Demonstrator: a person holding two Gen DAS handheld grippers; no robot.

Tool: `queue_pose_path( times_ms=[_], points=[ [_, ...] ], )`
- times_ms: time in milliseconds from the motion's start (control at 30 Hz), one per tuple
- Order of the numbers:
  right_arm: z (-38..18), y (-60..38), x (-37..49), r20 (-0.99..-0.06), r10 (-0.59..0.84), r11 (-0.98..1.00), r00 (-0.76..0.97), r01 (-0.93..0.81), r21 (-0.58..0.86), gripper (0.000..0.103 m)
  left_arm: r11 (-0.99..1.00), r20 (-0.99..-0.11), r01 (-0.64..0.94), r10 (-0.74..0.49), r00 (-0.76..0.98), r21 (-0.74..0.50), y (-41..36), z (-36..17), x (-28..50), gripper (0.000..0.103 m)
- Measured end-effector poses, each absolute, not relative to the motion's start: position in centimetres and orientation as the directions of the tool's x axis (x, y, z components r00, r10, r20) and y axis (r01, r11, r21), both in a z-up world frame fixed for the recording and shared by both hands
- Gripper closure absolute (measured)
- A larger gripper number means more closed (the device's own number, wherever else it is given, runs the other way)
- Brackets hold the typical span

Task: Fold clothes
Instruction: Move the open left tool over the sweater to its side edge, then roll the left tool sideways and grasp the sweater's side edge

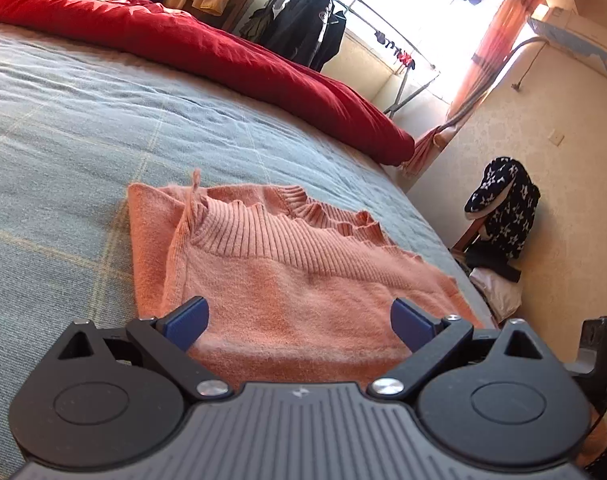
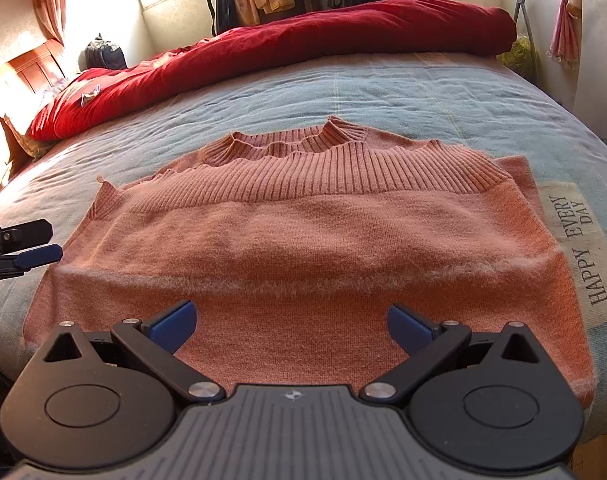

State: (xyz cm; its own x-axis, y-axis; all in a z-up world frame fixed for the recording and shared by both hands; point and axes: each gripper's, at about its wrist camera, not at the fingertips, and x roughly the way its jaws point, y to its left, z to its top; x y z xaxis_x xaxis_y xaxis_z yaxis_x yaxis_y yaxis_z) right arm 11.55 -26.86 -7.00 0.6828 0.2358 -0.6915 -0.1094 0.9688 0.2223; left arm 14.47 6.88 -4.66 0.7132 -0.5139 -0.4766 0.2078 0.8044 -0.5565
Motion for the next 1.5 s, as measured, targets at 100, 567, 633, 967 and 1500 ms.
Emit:
queue_pose_path(
  times_ms=[100, 567, 633, 967, 1500],
  points=[
    [-6.4, -26.9, 11.6, -0.652, 0.256, 0.963, 0.714, -0.127, 0.239, 0.0, 0.788, -0.476, 0.177, -0.516, 0.712, -0.59, 9.1, -4.6, 14.9, 0.005],
    [-7.2, -29.4, 12.6, -0.607, 0.261, 0.944, 0.751, -0.068, 0.323, 0.0, 0.603, -0.468, 0.089, -0.696, 0.544, -0.793, 11.9, -10.2, 19.7, 0.004],
    [-7.5, -29.8, 12.8, -0.606, 0.26, 0.941, 0.752, -0.056, 0.335, 0.0, 0.601, -0.466, 0.099, -0.703, 0.537, -0.793, 11.7, -10.4, 21.3, 0.003],
    [-7.0, -29.1, 13.2, -0.61, 0.267, 0.941, 0.746, -0.065, 0.332, 0.0, 0.619, -0.482, 0.142, -0.717, 0.503, -0.772, 10.0, -10.3, 25.5, 0.002],
    [-6.5, -27.2, 12.3, -0.644, 0.227, 0.972, 0.731, -0.129, 0.197, 0.0, 0.555, -0.447, 0.165, -0.785, 0.429, -0.815, 10.7, -10.8, 23.1, 0.002]
  ],
)
